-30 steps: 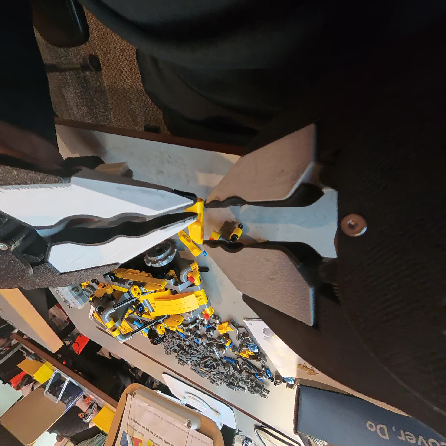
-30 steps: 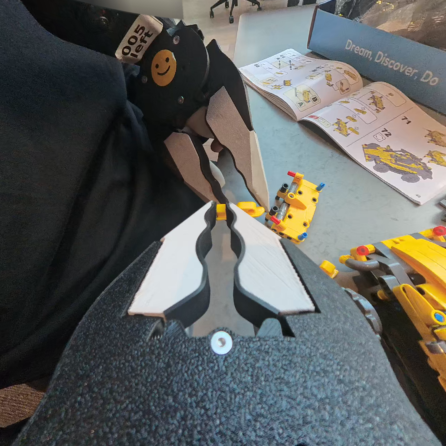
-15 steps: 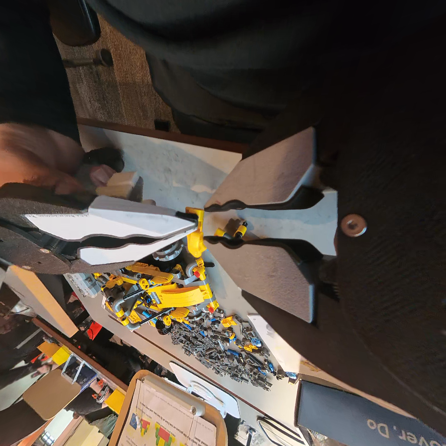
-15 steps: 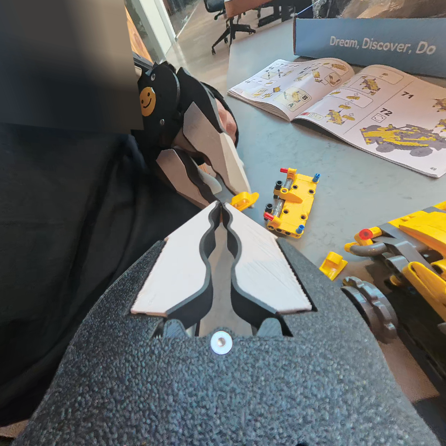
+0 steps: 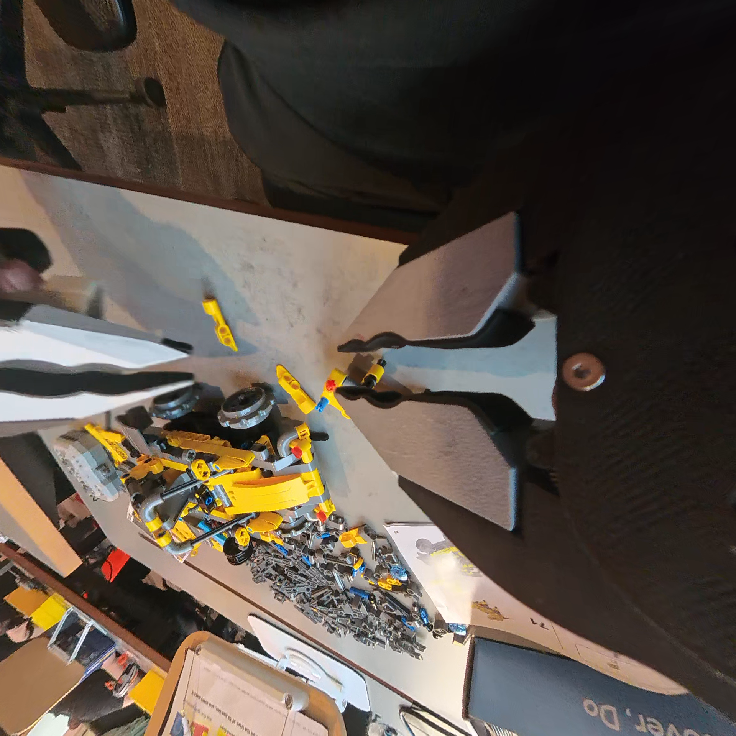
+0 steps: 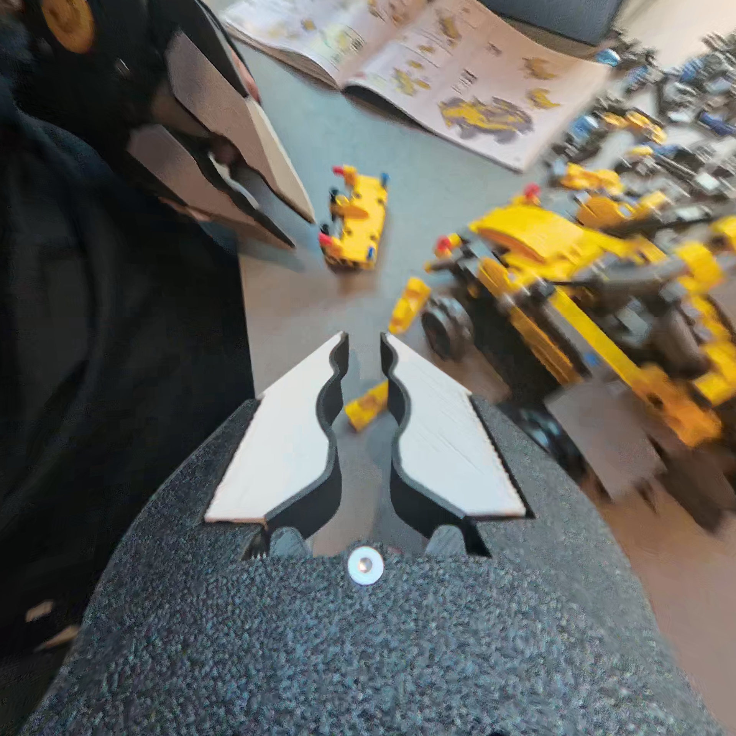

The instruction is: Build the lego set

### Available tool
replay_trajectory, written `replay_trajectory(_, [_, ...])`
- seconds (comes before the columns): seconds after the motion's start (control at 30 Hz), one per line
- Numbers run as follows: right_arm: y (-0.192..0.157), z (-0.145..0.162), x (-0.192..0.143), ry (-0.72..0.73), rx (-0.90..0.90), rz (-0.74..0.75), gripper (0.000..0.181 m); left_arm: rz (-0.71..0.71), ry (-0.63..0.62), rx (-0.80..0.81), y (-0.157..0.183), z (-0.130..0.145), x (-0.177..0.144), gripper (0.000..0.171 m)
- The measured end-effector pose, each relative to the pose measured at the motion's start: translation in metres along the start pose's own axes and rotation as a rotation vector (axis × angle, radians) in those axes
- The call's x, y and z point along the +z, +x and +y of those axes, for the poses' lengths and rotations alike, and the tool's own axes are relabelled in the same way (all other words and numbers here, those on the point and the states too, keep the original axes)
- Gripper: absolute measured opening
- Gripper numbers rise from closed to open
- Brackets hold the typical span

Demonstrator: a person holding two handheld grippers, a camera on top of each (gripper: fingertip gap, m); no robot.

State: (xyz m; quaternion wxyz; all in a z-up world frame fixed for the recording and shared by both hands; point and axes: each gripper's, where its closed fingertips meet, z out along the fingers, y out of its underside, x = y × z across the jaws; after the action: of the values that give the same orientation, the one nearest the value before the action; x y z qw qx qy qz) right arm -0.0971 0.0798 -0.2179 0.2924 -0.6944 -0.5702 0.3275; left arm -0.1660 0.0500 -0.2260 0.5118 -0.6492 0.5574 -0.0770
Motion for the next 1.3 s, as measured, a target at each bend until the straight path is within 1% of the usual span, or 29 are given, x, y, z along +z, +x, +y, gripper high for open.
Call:
replay_trajectory(0.1, [0.01, 0.022, -0.029, -0.034, 0.031, 0.051, 0.019, 0.014, -0.005, 0.0, 0.002, 0.001, 0.001, 0.013])
replay_trajectory(0.17, [0.009, 0.035, -0.036, -0.055, 0.063, 0.046, 0.022, 0.017, -0.014, 0.007, 0.004, 0.001, 0.002, 0.013])
replay_trajectory(0.23, [0.008, 0.04, -0.033, -0.064, 0.08, 0.042, 0.029, 0.025, -0.016, 0.01, 0.006, 0.0, 0.003, 0.013])
replay_trajectory(0.3, [0.002, 0.04, -0.023, -0.075, 0.056, 0.017, 0.032, 0.039, -0.012, 0.007, 0.01, -0.003, 0.005, 0.013])
replay_trajectory(0.33, [-0.001, 0.042, -0.018, -0.098, 0.018, 0.016, 0.032, 0.044, -0.01, 0.005, 0.012, -0.005, 0.005, 0.013])
replay_trajectory(0.4, [0.0, 0.047, -0.01, -0.148, -0.087, 0.055, 0.022, 0.049, -0.008, 0.006, 0.014, -0.007, 0.006, 0.013])
replay_trajectory(0.43, [0.001, 0.049, -0.007, -0.171, -0.123, 0.067, 0.021, 0.052, -0.008, 0.007, 0.016, -0.008, 0.007, 0.013])
replay_trajectory(0.5, [0.0, 0.056, 0.0, -0.224, -0.136, 0.051, 0.022, 0.059, -0.007, 0.014, 0.018, -0.01, 0.009, 0.013])
replay_trajectory(0.57, [-0.004, 0.054, 0.002, -0.218, -0.132, 0.01, 0.009, 0.074, -0.006, 0.021, 0.021, -0.011, 0.011, 0.014])
replay_trajectory(0.67, [-0.007, 0.051, 0.006, -0.215, -0.143, -0.001, 0.008, 0.09, -0.007, 0.038, 0.024, -0.013, 0.014, 0.015])
replay_trajectory(0.77, [-0.016, 0.044, 0.012, -0.179, -0.102, -0.047, 0.008, 0.084, 0.008, 0.082, 0.023, -0.019, 0.017, 0.019])
replay_trajectory(0.87, [-0.028, 0.03, 0.014, -0.12, -0.042, -0.125, 0.008, 0.05, 0.03, 0.2, 0.018, -0.025, 0.019, 0.022])
replay_trajectory(0.97, [-0.042, 0.015, 0.014, -0.081, -0.012, -0.202, 0.008, 0.052, 0.048, 0.329, 0.021, -0.031, 0.024, 0.023])
replay_trajectory(1.07, [-0.054, 0.0, 0.012, -0.048, 0.003, -0.263, 0.008, 0.049, 0.056, 0.418, 0.026, -0.035, 0.029, 0.023])
replay_trajectory(1.1, [-0.056, -0.002, 0.012, -0.043, 0.01, -0.277, 0.008, 0.037, 0.054, 0.436, 0.026, -0.036, 0.03, 0.022])
replay_trajectory(1.13, [-0.057, -0.004, 0.012, -0.043, 0.014, -0.284, 0.008, 0.027, 0.048, 0.449, 0.026, -0.036, 0.031, 0.017])
replay_trajectory(1.17, [-0.058, -0.004, 0.013, -0.042, 0.017, -0.284, 0.008, 0.014, 0.043, 0.461, 0.025, -0.035, 0.032, 0.006])
replay_trajectory(1.23, [-0.057, -0.007, 0.014, -0.027, 0.038, -0.287, 0.008, -0.021, 0.038, 0.476, 0.022, -0.034, 0.031, 0.006])
replay_trajectory(1.3, [-0.049, -0.011, 0.014, 0.01, 0.045, -0.245, 0.01, -0.056, 0.044, 0.393, 0.014, -0.034, 0.032, 0.005])
